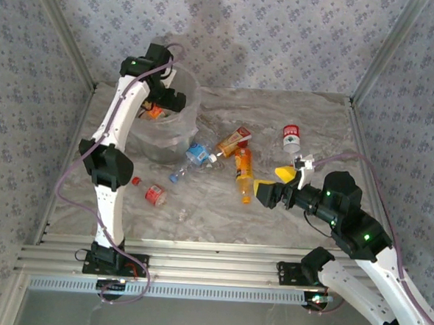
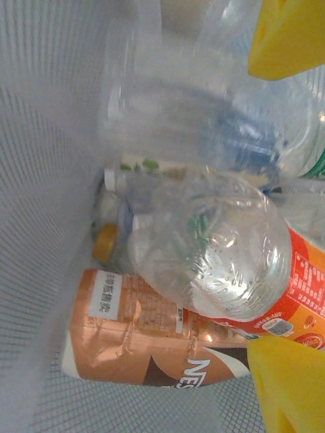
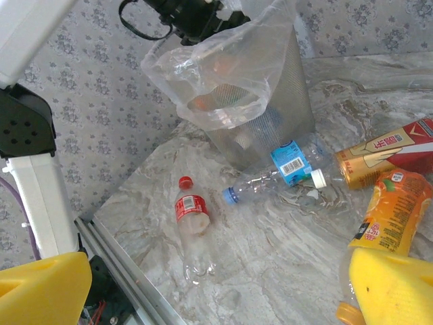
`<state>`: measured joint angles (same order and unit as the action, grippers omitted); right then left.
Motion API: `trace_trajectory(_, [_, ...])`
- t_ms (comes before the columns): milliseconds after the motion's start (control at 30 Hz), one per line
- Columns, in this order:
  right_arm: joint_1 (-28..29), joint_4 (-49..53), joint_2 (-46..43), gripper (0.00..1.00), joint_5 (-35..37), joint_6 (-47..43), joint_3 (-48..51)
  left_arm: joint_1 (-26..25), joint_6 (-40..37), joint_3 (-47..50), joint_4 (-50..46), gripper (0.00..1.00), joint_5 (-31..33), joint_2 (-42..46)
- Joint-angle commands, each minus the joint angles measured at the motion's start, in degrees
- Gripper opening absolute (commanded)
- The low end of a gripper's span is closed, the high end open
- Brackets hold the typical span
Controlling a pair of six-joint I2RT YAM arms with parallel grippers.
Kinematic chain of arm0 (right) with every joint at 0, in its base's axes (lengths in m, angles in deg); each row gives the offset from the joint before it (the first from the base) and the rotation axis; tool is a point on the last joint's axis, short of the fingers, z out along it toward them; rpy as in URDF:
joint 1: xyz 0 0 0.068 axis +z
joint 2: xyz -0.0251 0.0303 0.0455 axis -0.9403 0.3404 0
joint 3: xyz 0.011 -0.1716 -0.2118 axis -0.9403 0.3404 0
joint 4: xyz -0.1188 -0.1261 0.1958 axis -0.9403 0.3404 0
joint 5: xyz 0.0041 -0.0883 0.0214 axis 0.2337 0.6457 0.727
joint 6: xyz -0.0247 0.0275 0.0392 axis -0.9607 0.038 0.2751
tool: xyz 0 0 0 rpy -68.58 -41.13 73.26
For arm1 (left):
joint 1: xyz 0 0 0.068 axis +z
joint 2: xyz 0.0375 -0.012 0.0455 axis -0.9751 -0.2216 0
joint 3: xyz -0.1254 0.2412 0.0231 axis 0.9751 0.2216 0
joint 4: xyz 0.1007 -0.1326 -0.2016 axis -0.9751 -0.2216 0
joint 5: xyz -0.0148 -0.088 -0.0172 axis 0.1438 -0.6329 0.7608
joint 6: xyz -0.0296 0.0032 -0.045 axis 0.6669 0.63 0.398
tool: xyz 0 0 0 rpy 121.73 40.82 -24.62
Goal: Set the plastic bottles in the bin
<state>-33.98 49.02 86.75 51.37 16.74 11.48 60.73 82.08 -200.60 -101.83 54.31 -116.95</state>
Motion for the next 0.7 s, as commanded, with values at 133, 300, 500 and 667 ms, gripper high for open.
trace_trajectory(133, [-0.4, 0.9, 0.0, 1.0, 1.2, 0.1, 0.0, -0.4, 2.9, -3.1, -0.9, 1.0, -5.6, 8.5])
trace_trajectory(300, [-0.4, 1.5, 0.1, 1.0, 4.8, 0.0, 0.0, -0.4, 4.0, -0.3, 1.3, 1.0, -8.2, 13.8])
trace_trajectory(500, [-0.5, 4.6, 1.9, 0.99, 11.0, 1.5, -1.3, -0.5, 6.6, 19.5, 17.2, 1.0, -19.7, 28.0])
trace_trajectory(667, [-0.4, 11.1, 6.4, 0.97, 16.5, 2.9, -2.6, -1.6, 9.7, 40.8, 34.8, 1.0, -32.6, 39.8])
